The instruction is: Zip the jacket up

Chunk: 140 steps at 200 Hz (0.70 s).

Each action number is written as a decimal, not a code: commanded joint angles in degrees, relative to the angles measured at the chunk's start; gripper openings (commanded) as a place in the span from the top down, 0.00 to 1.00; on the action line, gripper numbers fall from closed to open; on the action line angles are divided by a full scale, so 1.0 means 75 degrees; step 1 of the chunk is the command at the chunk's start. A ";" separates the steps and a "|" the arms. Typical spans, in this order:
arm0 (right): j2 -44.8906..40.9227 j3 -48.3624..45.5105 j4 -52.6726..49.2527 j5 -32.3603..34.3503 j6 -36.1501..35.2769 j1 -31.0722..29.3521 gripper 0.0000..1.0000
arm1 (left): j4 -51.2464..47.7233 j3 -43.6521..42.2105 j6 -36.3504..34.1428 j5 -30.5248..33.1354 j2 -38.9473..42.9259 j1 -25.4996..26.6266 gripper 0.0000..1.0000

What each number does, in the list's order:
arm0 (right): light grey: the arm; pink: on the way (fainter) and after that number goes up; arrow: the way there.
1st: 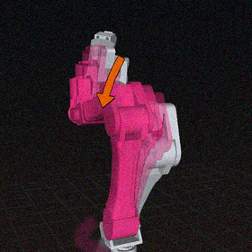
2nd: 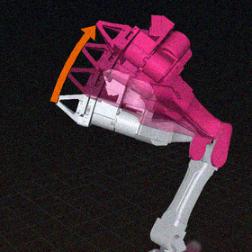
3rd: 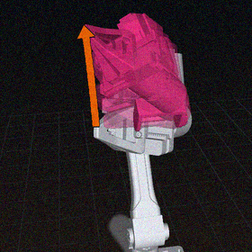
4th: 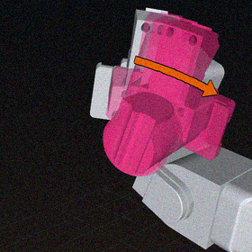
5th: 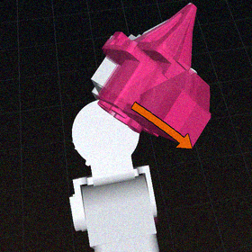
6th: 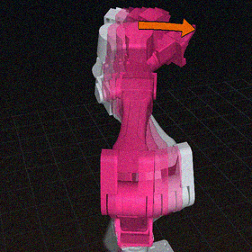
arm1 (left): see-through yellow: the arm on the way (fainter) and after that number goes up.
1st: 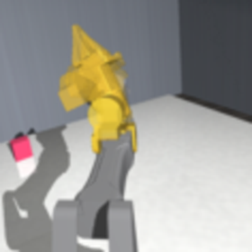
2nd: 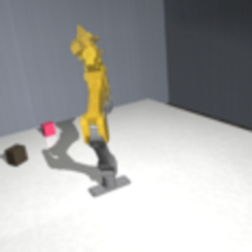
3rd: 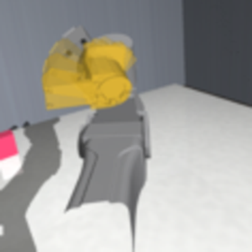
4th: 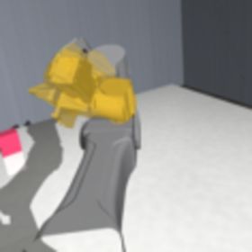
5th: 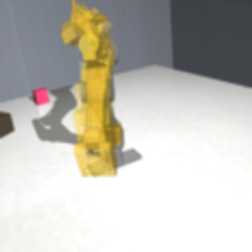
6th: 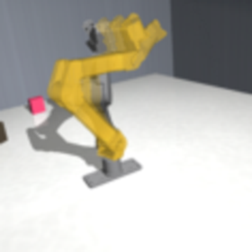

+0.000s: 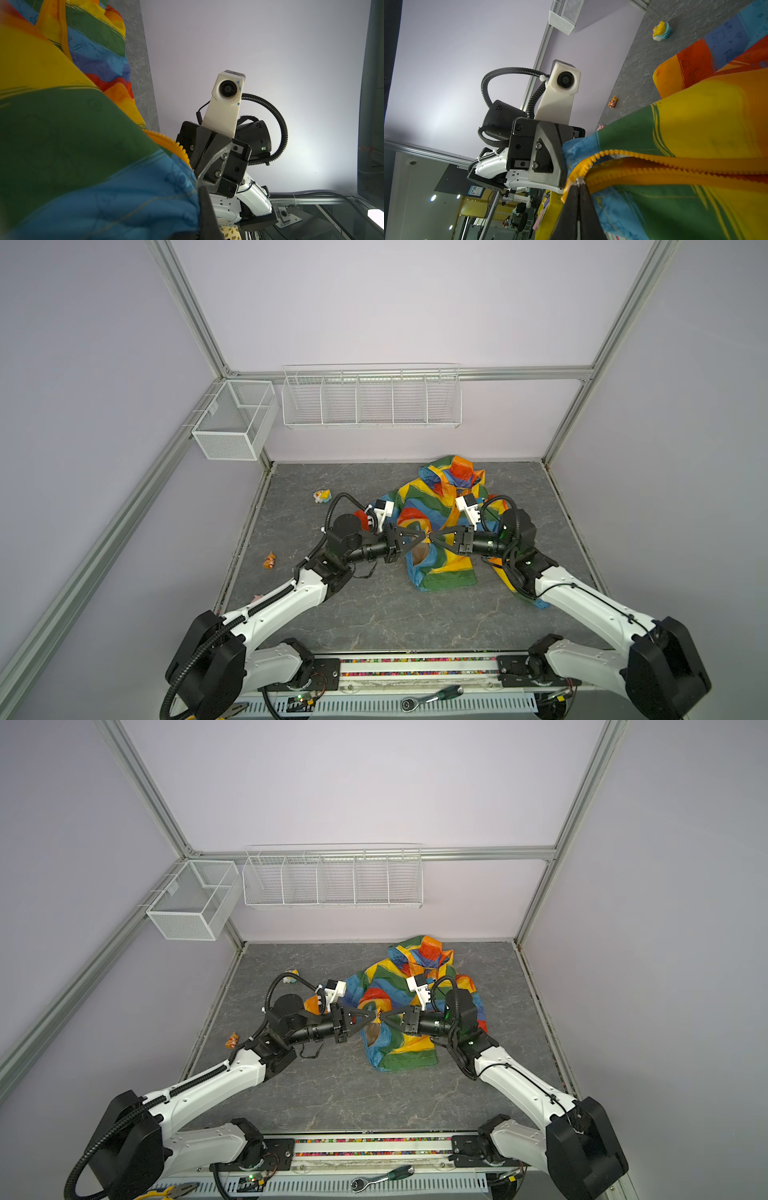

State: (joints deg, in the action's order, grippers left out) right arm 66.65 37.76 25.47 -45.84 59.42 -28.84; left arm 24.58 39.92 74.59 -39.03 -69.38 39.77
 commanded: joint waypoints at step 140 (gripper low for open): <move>0.0200 0.1199 -0.3106 0.1615 -0.2606 -0.0160 0.94 | -0.0222 -0.0004 0.0063 -0.0386 0.0395 0.0030 1.00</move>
State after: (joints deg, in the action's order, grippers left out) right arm 66.70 45.54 5.82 -39.88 43.35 -30.11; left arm 20.69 39.53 74.61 -38.79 -68.75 39.75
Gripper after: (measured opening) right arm 0.066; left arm 0.047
